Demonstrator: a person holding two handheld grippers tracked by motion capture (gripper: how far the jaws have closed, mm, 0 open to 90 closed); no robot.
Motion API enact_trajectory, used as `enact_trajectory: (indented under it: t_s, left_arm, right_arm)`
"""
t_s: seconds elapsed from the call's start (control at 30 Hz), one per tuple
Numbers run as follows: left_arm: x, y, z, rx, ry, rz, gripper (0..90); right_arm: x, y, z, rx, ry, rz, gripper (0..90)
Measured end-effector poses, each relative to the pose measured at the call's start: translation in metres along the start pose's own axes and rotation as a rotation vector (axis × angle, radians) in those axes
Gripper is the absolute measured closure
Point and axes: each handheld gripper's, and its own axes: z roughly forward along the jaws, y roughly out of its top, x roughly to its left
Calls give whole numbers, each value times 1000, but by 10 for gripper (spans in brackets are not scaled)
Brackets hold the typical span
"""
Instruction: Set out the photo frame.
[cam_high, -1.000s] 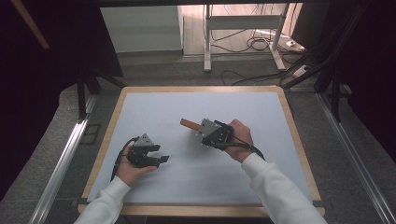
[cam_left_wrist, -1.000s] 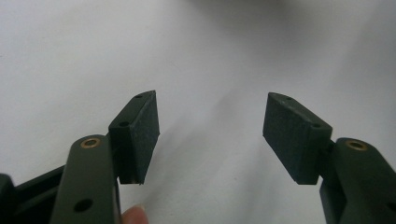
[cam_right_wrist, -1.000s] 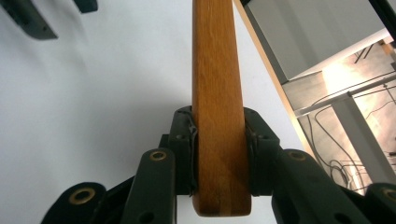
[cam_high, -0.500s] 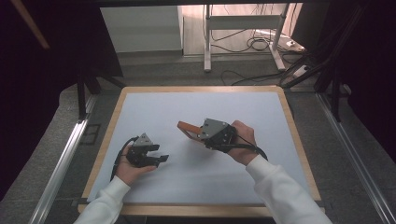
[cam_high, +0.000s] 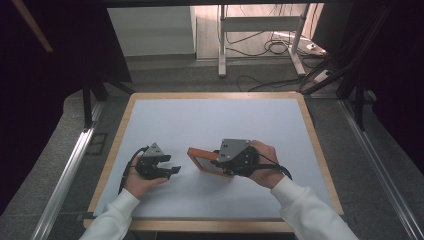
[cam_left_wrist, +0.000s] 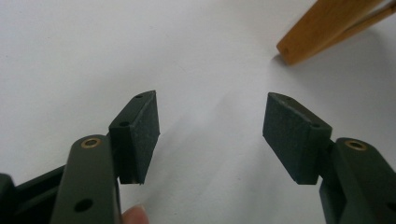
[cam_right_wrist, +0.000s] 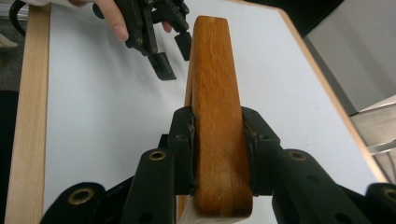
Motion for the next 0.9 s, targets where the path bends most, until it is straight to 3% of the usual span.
enact_trajectory:
  t_s: [0.1,0.23,0.33,0.67,0.77,0.9]
  left_arm:
    - [0,0,0,-4,0,-4,358]
    - [0,0,0,0,-3,-3,358]
    - [-1,0,0,-1,-3,-1,358]
    - [-1,0,1,3,-8,1,356]
    - [-1,0,1,2,-9,0,355]
    - [-1,0,2,4,-9,0,354]
  right_arm:
    - [-8,-2,1,-14,5,26,689]
    - [-21,-7,4,-5,-36,51,676]
    - [-33,-11,7,-6,-38,102,650]
    - [-63,-24,19,8,-152,179,608]
    - [-70,-28,25,14,-162,206,591]
    - [-77,-32,29,-8,-140,253,584]
